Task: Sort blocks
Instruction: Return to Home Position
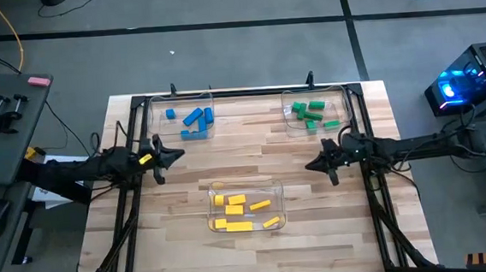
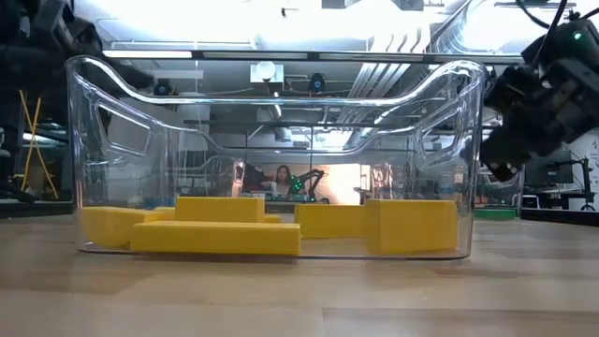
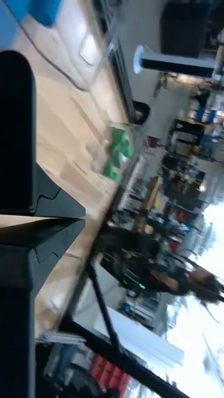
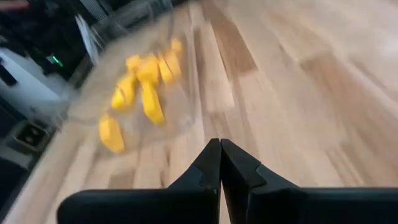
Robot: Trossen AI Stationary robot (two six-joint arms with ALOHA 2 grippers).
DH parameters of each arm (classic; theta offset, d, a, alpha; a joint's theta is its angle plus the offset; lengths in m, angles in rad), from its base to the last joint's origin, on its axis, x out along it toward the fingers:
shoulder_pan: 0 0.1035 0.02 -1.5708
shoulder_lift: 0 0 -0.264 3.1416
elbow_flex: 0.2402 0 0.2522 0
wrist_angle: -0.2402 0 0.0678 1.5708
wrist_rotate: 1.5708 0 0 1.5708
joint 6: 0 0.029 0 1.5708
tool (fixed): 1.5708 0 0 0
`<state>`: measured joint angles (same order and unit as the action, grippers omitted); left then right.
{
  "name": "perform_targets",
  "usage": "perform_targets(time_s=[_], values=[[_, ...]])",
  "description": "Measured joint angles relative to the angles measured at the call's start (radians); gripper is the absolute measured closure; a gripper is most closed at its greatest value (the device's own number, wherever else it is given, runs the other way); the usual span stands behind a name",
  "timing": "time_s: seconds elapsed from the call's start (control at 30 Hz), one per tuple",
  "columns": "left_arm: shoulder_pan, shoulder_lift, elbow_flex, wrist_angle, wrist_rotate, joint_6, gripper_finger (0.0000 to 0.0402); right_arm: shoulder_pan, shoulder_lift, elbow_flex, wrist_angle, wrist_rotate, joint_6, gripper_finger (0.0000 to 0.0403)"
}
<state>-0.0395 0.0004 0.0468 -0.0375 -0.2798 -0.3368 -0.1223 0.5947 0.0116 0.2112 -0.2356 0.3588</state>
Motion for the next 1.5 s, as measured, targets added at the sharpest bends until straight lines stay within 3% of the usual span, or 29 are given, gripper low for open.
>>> perform_targets(time_s=[0.17, 0.5, 0.6, 0.67, 1.5], values=[[-0.001, 0.003, 0.000, -0.011, 0.009, 0.000, 0.0401, 0.026, -0.135, -0.001, -0.168, 0.008, 0.002, 0.0402], [-0.001, 0.003, -0.002, -0.008, 0.012, 0.000, 0.0401, 0.037, -0.596, 0.000, -0.164, 0.027, 0.000, 0.0402], [-0.001, 0.003, -0.004, -0.003, 0.013, 0.000, 0.0401, 0.031, -0.594, -0.001, -0.072, 0.024, -0.001, 0.0402], [-0.001, 0.003, -0.034, 0.085, 0.016, 0.000, 0.0401, 0.032, -0.595, -0.001, -0.038, 0.018, -0.001, 0.0402], [-0.012, 0.003, -0.035, 0.087, 0.016, -0.001, 0.0401, 0.031, -0.588, -0.002, -0.126, 0.020, -0.001, 0.0402]])
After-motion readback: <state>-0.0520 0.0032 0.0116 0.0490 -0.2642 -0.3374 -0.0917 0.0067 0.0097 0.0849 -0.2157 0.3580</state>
